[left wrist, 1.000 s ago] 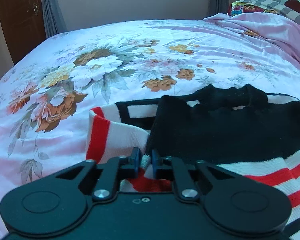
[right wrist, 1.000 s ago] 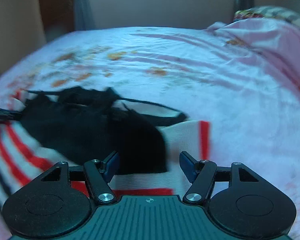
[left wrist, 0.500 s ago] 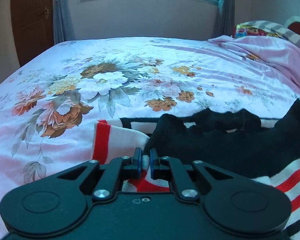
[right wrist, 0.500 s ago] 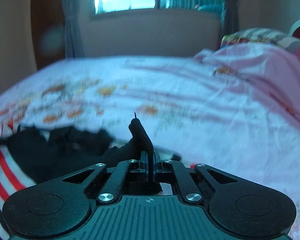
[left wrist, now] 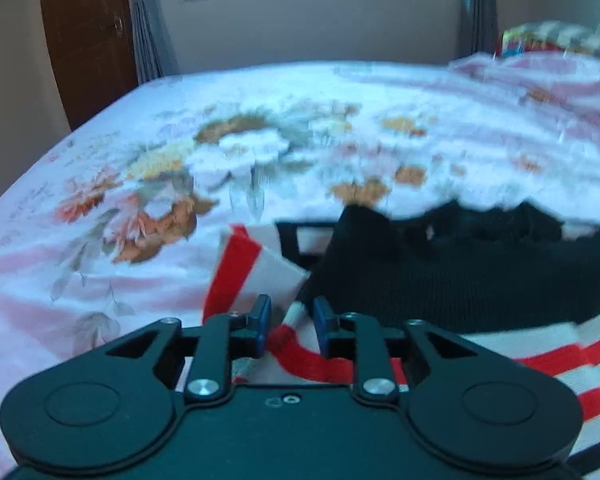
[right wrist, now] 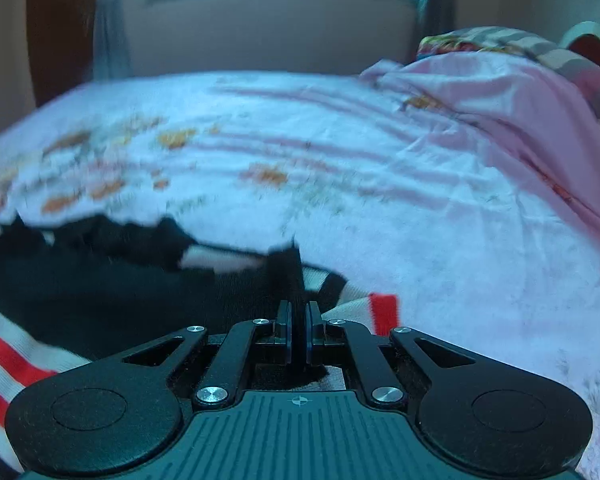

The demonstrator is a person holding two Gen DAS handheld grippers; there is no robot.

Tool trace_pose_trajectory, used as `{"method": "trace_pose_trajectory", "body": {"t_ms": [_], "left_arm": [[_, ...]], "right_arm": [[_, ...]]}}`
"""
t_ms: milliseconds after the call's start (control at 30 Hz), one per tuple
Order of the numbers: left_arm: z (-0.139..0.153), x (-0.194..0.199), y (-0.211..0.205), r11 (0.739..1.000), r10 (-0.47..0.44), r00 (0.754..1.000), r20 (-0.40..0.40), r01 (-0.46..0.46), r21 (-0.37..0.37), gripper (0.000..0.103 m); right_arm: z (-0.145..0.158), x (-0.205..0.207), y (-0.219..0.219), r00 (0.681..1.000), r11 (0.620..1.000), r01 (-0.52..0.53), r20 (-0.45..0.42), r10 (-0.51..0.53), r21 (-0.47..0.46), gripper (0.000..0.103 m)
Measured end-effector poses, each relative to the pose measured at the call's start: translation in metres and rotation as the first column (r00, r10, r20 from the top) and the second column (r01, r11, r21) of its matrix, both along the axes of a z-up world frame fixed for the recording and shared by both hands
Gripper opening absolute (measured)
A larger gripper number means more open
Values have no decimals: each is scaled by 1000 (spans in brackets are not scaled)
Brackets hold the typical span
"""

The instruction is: Fold small clothes

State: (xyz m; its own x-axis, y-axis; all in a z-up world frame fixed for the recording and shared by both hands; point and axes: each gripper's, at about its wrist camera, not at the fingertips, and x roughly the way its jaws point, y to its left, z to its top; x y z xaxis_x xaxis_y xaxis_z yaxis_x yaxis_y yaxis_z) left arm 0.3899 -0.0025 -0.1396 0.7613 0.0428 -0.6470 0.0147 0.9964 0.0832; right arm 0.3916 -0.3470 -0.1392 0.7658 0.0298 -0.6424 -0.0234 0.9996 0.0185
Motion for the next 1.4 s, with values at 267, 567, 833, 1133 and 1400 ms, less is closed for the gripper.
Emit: {"method": "trace_pose_trajectory", "body": {"t_ms": [267, 567, 833, 1133, 1400], "left_arm": [[-2, 15, -48, 995, -101, 993, -61, 99, -26, 34], [-10, -7, -47, 994, -106, 990, -95, 103, -43, 36], [-19, -61, -41, 992, -129, 990, -56, 128, -17, 46], [-18, -92, -27, 994, -108, 993, -52, 107, -23, 52], [-7, -106, -7, 998, -44, 997, -66, 41, -49, 57]], "right_arm": [[6, -9, 55, 984, 983, -177, 5, 177, 44, 6], [-9, -25, 65, 978, 978, -200, -48, 203, 62, 6], [-34, -76, 88, 958, 959, -283, -54, 283, 11, 6], [-31, -103, 88, 964, 966, -258, -62, 259, 10, 6], [-5, -127, 87, 967, 964, -249, -27, 252, 88, 8]]}}
